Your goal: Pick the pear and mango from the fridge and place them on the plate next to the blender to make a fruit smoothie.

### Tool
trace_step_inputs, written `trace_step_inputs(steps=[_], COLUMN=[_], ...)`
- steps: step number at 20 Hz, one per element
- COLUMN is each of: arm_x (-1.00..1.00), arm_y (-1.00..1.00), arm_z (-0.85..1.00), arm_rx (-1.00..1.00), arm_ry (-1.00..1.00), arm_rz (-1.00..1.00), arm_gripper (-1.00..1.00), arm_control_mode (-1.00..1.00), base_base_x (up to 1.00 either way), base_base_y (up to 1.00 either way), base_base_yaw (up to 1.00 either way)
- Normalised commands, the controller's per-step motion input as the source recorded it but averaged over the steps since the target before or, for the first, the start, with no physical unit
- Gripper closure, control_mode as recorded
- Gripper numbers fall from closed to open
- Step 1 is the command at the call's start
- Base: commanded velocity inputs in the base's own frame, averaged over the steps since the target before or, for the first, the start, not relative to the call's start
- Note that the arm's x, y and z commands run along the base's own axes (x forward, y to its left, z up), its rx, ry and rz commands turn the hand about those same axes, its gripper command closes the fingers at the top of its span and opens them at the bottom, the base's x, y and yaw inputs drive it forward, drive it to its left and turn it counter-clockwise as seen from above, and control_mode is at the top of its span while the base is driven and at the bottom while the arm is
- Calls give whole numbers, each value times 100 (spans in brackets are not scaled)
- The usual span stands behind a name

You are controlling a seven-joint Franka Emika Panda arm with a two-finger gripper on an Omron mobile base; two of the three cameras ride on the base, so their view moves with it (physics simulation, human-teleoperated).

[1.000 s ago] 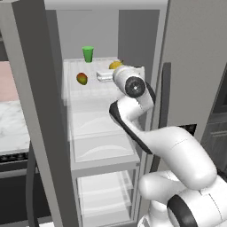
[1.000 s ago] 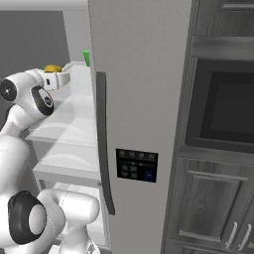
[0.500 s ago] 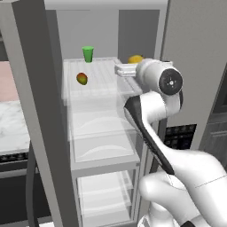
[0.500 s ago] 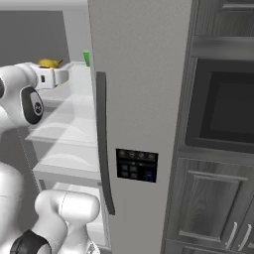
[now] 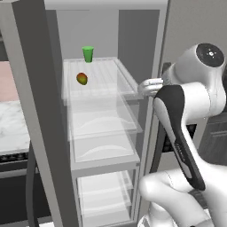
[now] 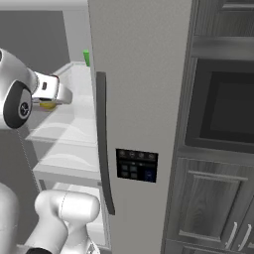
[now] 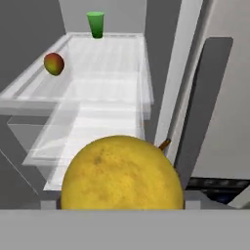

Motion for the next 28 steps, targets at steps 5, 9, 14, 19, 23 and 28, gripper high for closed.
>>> trace_step_inputs(steps=[5, 9, 14, 19, 23, 28], arm_x=[-100, -76, -26, 0, -4, 0], arm_y=[-9, -8, -11, 0, 0, 0], arm_z=[-100, -81, -9, 0, 0, 0], arm_rx=[-8, -4, 0, 0, 0, 0], arm_ry=[67, 5, -37, -4, 0, 0], arm_rz=[1, 0, 0, 0, 0, 0], arm_gripper=[100, 100, 100, 100, 100, 100], arm_control_mode=[-100, -100, -100, -100, 100, 100], base_base_x=[0, 0, 0, 0, -19, -52], base_base_y=[0, 0, 0, 0, -2, -11], base_base_yaw=[0, 0, 0, 0, -3, -29])
